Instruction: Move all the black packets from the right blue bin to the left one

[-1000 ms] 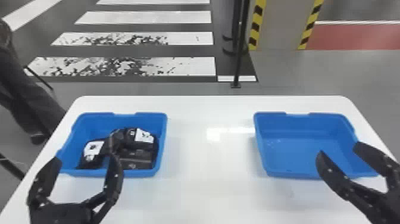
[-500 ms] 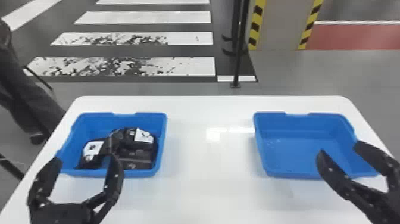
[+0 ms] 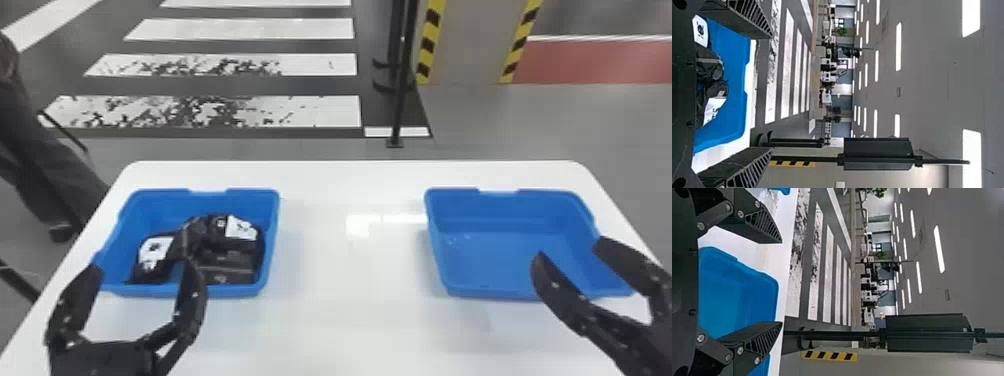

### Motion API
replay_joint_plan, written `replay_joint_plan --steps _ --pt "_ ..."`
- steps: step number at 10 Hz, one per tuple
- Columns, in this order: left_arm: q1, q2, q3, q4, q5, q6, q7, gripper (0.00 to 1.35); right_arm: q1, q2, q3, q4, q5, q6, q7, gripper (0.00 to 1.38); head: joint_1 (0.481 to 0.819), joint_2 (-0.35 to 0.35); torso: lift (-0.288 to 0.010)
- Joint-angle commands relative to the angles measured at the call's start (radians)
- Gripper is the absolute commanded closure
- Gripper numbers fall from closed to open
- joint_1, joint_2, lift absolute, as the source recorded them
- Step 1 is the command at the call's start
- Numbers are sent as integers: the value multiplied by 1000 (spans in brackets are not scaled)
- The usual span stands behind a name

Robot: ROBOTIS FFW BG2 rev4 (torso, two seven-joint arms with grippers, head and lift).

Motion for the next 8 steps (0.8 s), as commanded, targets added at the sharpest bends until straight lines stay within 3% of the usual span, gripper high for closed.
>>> replay_joint_plan --steps 1,8 --pt "0 -3 -1 0 0 -1 -2 -2 2 0 -2 0 -3 0 0 318 695 23 -140" --pt "-5 -3 -5 0 0 6 -6 -2 0 3 -2 7 -5 -5 0 341 695 16 -140"
